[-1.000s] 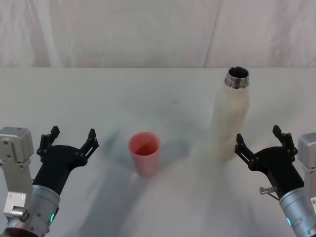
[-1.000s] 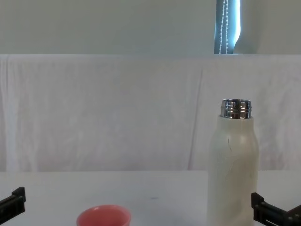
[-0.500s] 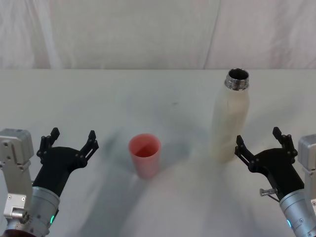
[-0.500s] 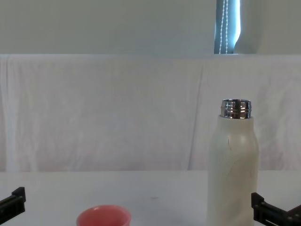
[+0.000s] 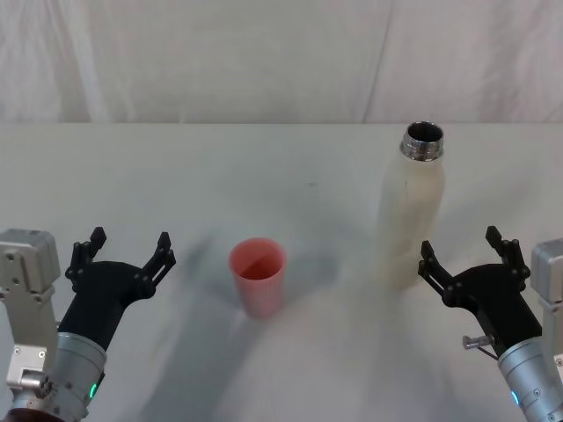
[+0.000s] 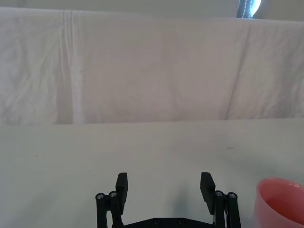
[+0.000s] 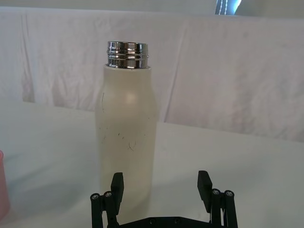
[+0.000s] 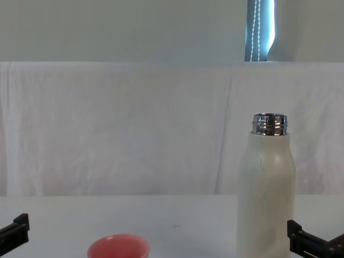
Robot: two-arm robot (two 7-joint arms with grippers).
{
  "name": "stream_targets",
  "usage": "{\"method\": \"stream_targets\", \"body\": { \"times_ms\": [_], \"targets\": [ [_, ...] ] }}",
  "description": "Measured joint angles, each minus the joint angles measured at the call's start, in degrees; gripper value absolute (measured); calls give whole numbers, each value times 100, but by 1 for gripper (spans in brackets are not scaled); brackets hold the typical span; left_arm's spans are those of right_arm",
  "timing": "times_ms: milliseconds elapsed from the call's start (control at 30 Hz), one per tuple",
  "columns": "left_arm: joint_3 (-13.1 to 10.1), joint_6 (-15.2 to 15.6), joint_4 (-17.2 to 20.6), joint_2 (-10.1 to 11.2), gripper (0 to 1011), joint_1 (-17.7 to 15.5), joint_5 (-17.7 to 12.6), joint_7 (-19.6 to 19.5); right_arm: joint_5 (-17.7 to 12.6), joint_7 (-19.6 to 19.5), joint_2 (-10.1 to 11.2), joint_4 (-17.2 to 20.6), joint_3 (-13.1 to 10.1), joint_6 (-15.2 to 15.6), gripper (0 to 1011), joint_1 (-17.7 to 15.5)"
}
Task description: Grasp the thermos with one hand and pour water into the cup lid.
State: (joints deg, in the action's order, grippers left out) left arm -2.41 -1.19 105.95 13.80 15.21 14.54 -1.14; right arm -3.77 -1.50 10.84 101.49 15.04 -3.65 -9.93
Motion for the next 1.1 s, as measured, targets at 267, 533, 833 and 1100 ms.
{"method": "stream_targets", "body": {
  "times_ms": [267,533,833,1100],
  "targets": [
    [0,0,0,0,1001,0,0,0,0,0,0,0,0,0,1001,0],
    [0,0,0,0,1001,0,0,0,2,5,-3,0,-4,0,1001,0],
    [0,0,0,0,1001,0,0,0,4,250,-103,113,-101,84,1001,-55],
    [0,0,0,0,1001,0,0,0,-1,532,-214,100,-65,124,1001,-17]
  ]
}}
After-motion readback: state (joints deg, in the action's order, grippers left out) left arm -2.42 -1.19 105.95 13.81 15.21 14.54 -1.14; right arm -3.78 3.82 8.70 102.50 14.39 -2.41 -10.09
